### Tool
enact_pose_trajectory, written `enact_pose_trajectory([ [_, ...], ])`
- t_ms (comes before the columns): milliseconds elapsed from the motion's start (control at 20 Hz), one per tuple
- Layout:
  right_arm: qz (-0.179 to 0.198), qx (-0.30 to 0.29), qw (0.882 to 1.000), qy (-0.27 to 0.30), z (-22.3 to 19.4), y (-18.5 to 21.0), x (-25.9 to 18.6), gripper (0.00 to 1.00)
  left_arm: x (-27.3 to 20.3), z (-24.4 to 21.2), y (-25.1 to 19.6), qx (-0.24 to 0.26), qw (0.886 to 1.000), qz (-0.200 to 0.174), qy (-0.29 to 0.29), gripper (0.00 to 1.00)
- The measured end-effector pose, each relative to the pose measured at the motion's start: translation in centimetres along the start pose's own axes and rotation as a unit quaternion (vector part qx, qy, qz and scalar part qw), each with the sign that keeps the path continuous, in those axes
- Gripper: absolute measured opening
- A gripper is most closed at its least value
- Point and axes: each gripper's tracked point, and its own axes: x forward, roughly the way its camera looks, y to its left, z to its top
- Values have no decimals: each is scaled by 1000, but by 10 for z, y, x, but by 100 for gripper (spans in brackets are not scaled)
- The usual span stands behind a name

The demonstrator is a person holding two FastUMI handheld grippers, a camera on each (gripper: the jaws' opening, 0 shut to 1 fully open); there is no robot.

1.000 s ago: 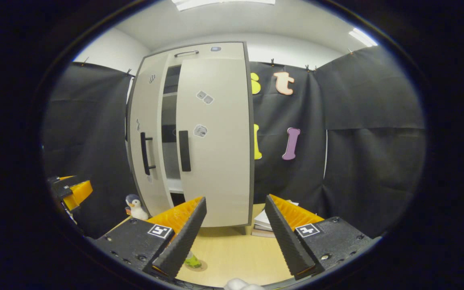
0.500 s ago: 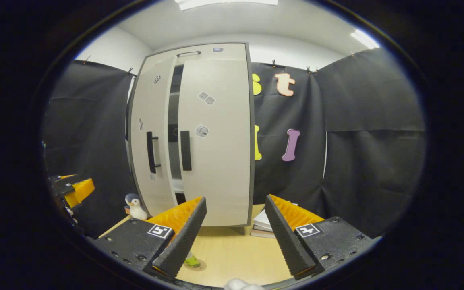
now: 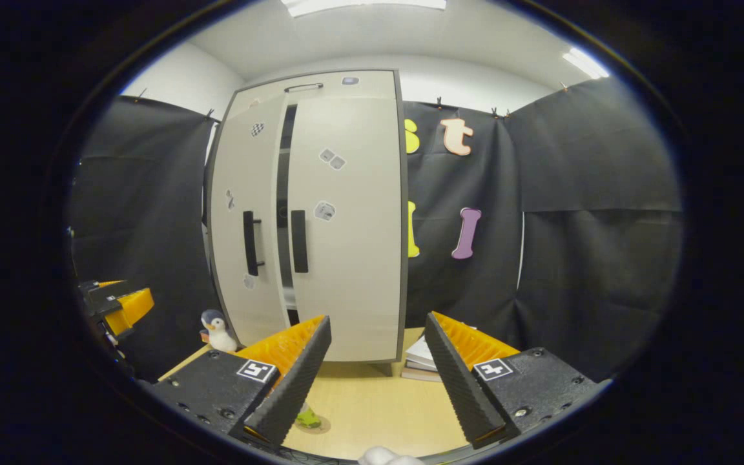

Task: Grasp the bottle in the cabinet with the left hand and place it on the coaster, then close the right door with the right hand and the left door with the left hand.

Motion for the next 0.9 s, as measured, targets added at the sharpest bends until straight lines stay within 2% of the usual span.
enact_pose_trajectory([
  [900, 3, 0, 1000, -6, 5, 3, -8, 96, -11, 1, 1, -1, 1000, 3, 0, 96],
])
